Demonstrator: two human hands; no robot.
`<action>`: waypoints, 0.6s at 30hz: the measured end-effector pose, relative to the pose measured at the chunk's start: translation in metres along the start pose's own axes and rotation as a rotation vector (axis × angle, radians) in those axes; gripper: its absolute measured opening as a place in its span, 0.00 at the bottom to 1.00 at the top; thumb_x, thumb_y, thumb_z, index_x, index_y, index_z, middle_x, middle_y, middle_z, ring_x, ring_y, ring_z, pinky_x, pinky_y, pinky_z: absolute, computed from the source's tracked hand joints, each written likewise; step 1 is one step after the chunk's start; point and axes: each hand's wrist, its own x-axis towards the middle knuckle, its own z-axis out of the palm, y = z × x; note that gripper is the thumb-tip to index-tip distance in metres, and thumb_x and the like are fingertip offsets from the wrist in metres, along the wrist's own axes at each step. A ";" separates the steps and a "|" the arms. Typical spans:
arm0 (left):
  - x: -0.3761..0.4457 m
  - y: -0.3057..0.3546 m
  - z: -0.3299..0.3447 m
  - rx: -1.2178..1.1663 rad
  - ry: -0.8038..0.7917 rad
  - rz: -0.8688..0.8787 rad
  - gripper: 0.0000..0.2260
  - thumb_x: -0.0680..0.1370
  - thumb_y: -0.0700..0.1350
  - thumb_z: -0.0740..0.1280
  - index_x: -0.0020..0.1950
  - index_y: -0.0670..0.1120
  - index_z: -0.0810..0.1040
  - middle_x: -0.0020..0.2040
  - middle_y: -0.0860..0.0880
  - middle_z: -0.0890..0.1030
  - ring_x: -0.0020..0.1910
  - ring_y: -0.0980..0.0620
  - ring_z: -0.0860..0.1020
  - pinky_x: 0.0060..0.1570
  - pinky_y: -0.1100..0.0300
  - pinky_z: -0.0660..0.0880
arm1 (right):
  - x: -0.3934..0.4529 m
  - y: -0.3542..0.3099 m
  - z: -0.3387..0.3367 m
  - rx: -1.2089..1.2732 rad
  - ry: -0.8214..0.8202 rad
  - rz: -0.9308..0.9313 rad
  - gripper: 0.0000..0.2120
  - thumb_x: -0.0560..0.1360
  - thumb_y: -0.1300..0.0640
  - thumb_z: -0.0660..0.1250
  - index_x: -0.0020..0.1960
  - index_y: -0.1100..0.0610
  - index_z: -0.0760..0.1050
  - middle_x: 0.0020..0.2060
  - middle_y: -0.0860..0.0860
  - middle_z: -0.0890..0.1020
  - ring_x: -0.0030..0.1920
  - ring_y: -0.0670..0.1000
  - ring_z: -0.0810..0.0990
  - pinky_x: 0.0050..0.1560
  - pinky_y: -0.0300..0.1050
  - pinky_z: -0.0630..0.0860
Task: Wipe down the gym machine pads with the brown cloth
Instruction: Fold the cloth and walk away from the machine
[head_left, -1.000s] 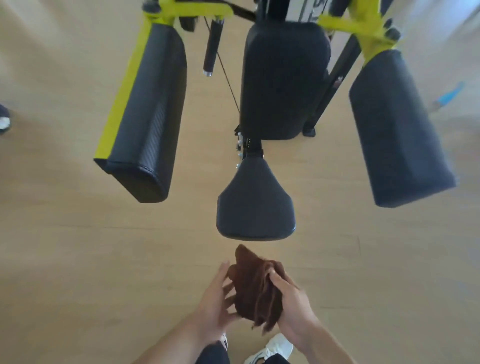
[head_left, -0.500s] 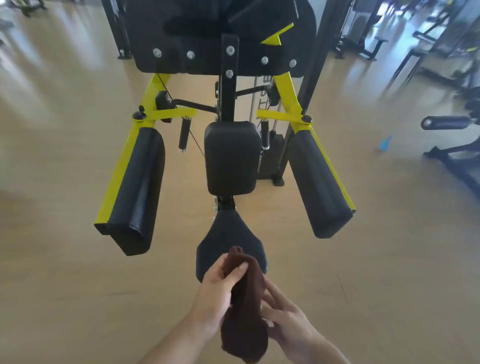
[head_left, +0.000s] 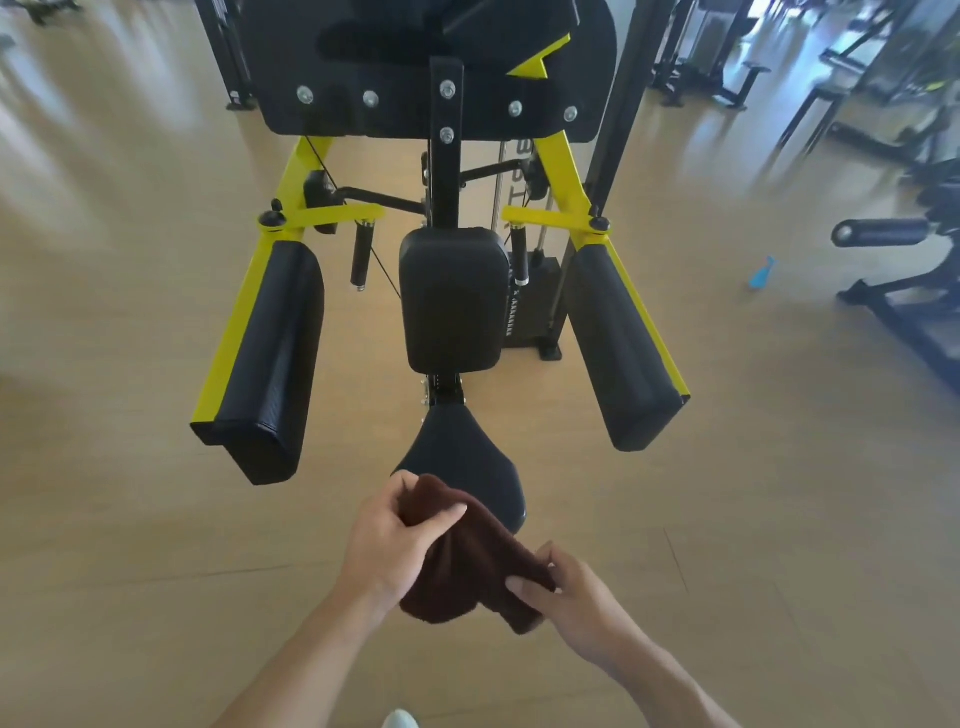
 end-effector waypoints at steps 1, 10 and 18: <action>-0.001 -0.001 -0.001 0.022 0.016 0.004 0.10 0.72 0.46 0.78 0.41 0.43 0.79 0.37 0.46 0.84 0.40 0.49 0.83 0.41 0.55 0.78 | -0.001 0.003 -0.003 -0.096 0.004 0.016 0.11 0.75 0.52 0.75 0.47 0.55 0.74 0.39 0.49 0.87 0.36 0.45 0.83 0.40 0.38 0.76; 0.005 -0.024 -0.002 0.149 0.248 -0.052 0.12 0.70 0.52 0.79 0.48 0.50 0.81 0.44 0.53 0.85 0.46 0.53 0.83 0.49 0.55 0.80 | 0.001 0.013 0.000 -0.183 0.279 0.134 0.19 0.71 0.43 0.76 0.36 0.54 0.72 0.27 0.46 0.80 0.27 0.43 0.76 0.29 0.37 0.70; 0.005 -0.040 0.004 0.265 0.275 -0.066 0.14 0.72 0.60 0.74 0.43 0.49 0.87 0.36 0.55 0.86 0.39 0.53 0.84 0.40 0.57 0.82 | 0.001 -0.012 0.021 0.497 0.177 0.337 0.13 0.74 0.60 0.77 0.56 0.62 0.79 0.43 0.57 0.89 0.45 0.57 0.88 0.43 0.53 0.86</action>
